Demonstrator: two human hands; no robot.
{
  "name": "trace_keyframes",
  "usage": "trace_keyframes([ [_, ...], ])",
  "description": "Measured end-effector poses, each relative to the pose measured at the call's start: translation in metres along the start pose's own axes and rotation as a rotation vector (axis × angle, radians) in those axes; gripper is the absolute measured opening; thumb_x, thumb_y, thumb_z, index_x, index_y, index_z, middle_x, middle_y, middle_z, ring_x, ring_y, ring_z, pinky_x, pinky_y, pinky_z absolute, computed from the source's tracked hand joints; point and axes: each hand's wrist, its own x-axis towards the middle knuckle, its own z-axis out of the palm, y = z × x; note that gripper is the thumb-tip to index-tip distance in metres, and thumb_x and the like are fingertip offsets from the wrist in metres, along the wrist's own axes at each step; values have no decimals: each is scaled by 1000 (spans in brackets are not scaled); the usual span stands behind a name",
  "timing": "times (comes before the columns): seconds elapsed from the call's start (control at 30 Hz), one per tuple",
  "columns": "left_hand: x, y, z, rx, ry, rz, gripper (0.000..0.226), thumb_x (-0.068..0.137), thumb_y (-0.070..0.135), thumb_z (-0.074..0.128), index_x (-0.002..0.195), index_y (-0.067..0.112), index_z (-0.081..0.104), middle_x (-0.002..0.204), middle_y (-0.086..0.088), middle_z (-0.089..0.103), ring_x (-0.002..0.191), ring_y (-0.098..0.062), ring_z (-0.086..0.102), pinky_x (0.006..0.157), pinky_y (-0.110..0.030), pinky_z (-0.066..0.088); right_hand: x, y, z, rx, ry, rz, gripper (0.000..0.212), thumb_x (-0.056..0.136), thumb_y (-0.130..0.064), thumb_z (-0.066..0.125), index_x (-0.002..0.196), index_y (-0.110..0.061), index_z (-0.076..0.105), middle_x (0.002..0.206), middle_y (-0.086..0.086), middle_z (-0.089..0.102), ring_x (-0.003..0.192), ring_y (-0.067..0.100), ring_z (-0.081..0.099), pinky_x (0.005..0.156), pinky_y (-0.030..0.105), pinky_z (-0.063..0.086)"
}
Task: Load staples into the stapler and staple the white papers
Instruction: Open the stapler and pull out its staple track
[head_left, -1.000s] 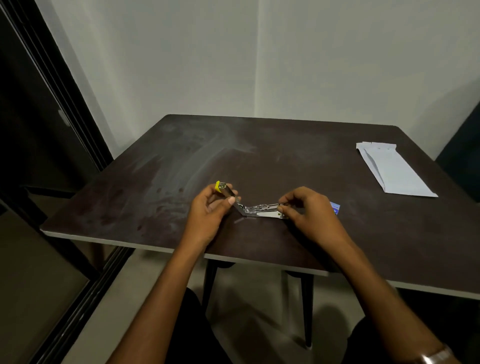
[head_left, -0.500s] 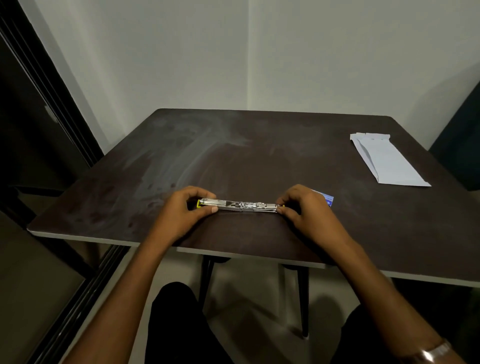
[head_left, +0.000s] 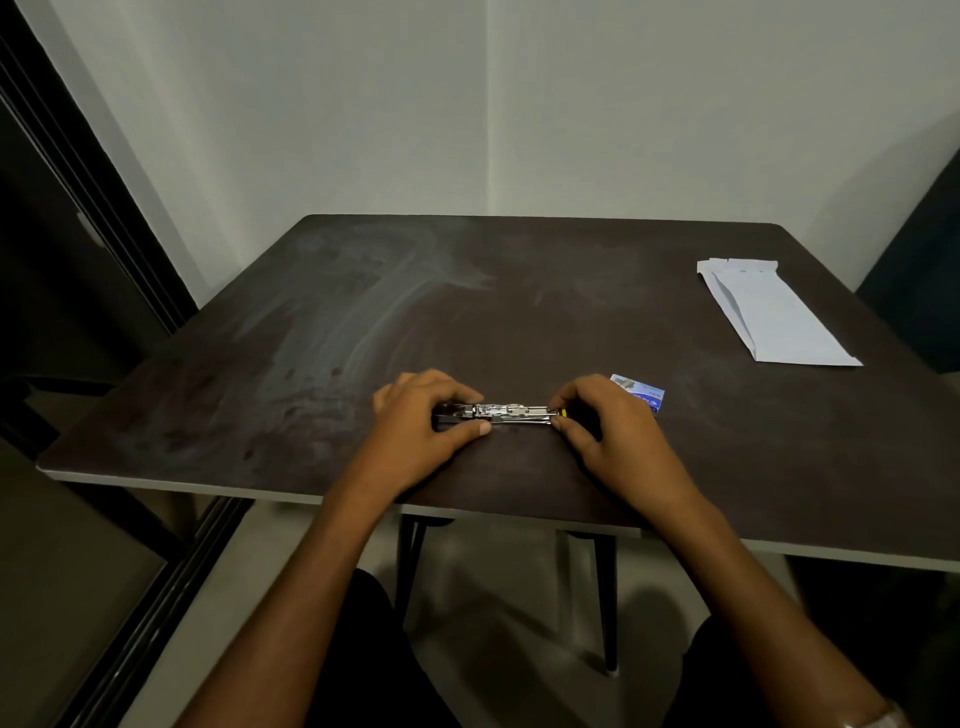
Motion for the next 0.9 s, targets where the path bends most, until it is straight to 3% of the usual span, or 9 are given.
trace_keyframes([
  [0.13, -2, 3, 10, -57, 46, -7, 14, 79, 40, 71, 93, 41, 70, 98, 16, 63, 100, -3, 48, 91, -31, 23, -1, 0, 0, -16, -1, -1, 6, 87, -14, 63, 90, -19, 63, 93, -5, 63, 85, 5, 55, 75, 3, 36],
  [0.43, -1, 1, 10, -68, 28, -21, 14, 78, 42, 71, 93, 42, 70, 99, 18, 62, 101, -2, 47, 92, -29, 20, -1, 0, 0, -47, 8, -1, 5, 86, -14, 65, 90, -17, 65, 93, -4, 65, 86, 8, 57, 76, 6, 37],
  [0.77, -1, 2, 10, -53, 20, -18, 13, 80, 43, 69, 93, 45, 69, 99, 18, 61, 102, -1, 44, 91, -28, 18, 3, -5, 2, -9, -30, 29, 12, 82, -14, 70, 91, -22, 71, 100, -8, 58, 91, 4, 54, 78, 0, 33],
  [0.9, 0, 1, 11, -46, 24, -17, 14, 80, 43, 69, 93, 44, 70, 100, 17, 62, 104, -2, 45, 89, -28, 17, 8, -13, 6, 0, -64, 31, 12, 80, -16, 72, 91, -20, 72, 103, -7, 55, 96, 7, 52, 81, 6, 32],
])
